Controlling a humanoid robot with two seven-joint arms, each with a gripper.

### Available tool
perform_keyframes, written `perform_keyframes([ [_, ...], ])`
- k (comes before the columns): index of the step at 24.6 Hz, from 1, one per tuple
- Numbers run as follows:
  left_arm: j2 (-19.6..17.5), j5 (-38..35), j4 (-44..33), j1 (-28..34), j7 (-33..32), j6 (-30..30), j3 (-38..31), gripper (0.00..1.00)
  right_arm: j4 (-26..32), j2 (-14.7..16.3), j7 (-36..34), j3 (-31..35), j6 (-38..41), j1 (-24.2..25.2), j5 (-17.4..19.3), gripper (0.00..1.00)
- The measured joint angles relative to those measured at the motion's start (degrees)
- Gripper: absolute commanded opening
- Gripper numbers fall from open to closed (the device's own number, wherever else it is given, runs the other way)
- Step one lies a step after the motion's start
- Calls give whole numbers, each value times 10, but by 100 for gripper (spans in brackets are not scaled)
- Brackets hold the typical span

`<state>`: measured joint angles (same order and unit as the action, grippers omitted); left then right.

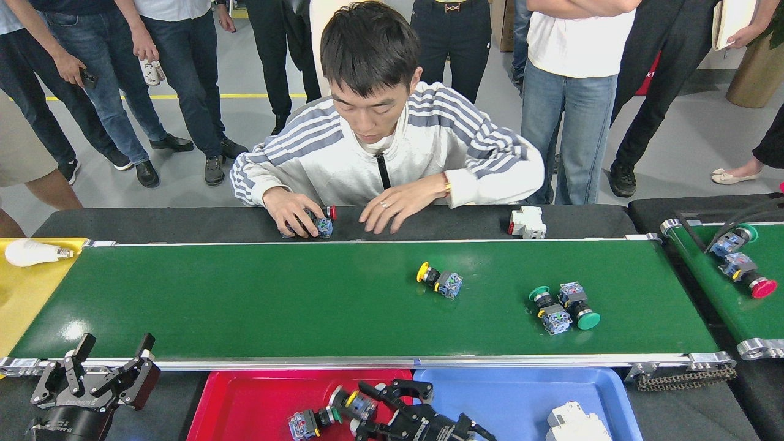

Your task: Pick switch part from conveyor to tray

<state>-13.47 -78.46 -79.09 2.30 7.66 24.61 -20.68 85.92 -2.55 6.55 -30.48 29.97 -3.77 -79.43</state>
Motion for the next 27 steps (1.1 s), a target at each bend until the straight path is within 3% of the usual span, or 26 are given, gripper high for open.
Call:
perform_keyframes([
  [3, 0, 0, 0, 6, -4, 4, -1, 100, 12, -2, -4, 50, 1, 12, 13, 100],
  [8, -1, 0, 0, 23, -9, 5, -3, 100, 67, -2, -64, 301, -29, 134, 40, 100],
  [12, -1, 0, 0, 30, -10, 6, -4, 100, 71, -15, -82, 448, -44, 177, 46, 100],
  [16, -1, 1, -1, 30, -10, 7, -4, 100, 71, -18, -87, 456, -81, 174, 39, 100],
  [18, -1, 1, -3, 29, -10, 6, -4, 100, 70, -16, -87, 422, -89, 162, 36, 100],
  [21, -2, 1, -6, 27, -10, 5, 0, 100, 53, 10, -82, 354, -97, 117, 35, 100],
  [24, -2, 0, -7, 17, -16, 7, 16, 100, 17, 16, -54, 311, -105, 58, 35, 100],
  [27, -2, -1, -8, -46, -50, 8, 81, 100, -5, 16, -35, 291, -107, 26, 32, 100],
])
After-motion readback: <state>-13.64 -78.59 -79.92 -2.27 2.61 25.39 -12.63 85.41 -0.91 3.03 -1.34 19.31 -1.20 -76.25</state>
